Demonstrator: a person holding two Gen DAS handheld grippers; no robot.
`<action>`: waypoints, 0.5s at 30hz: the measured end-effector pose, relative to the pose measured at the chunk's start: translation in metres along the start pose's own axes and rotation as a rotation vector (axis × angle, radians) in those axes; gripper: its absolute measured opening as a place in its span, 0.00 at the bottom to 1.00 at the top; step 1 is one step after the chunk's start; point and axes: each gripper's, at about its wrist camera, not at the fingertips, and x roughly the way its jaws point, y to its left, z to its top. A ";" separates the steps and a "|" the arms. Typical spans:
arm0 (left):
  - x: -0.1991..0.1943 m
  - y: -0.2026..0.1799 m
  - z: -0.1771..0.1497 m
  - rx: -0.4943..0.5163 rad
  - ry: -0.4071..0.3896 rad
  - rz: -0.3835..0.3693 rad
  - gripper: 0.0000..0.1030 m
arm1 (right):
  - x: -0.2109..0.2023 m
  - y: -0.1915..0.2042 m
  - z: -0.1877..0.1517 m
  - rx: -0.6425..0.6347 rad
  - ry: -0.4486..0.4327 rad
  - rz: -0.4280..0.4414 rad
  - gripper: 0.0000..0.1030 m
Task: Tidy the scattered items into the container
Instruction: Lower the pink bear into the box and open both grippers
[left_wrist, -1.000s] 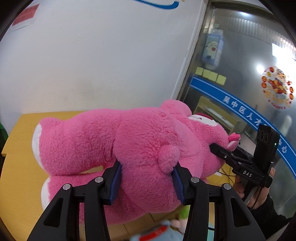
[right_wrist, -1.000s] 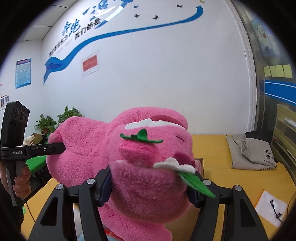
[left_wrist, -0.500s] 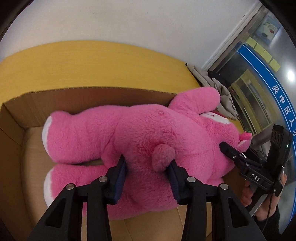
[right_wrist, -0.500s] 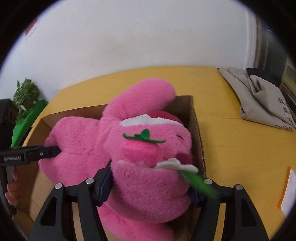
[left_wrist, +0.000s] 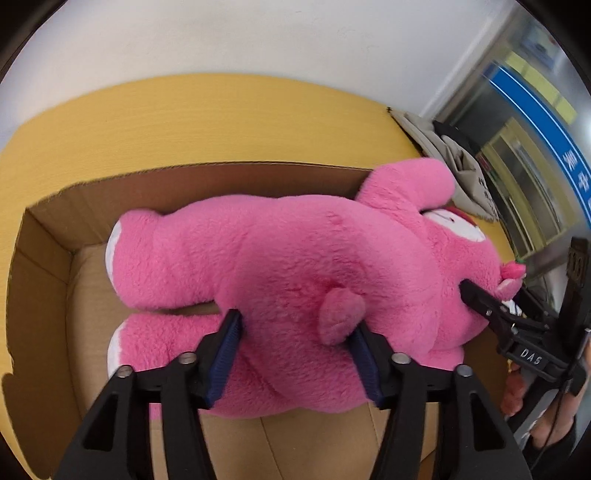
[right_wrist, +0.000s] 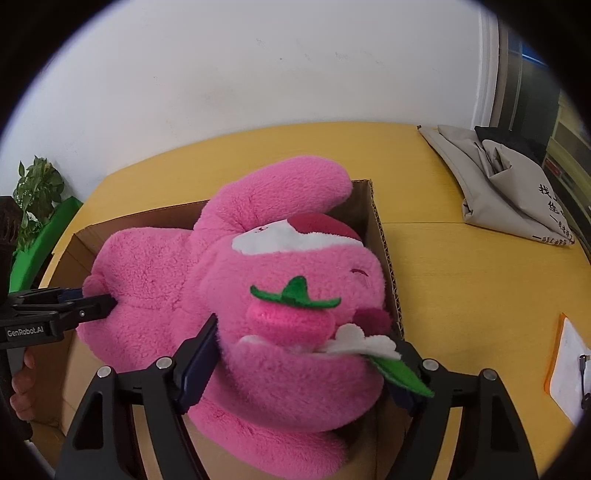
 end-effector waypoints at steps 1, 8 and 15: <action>-0.004 0.000 0.000 -0.006 -0.010 -0.006 0.65 | 0.003 -0.002 0.002 0.000 0.004 -0.003 0.87; -0.104 -0.022 -0.035 0.115 -0.190 0.001 0.84 | -0.067 0.002 -0.018 -0.031 -0.126 0.058 0.88; -0.214 -0.044 -0.133 0.199 -0.399 0.170 1.00 | -0.185 0.020 -0.083 -0.067 -0.283 0.126 1.00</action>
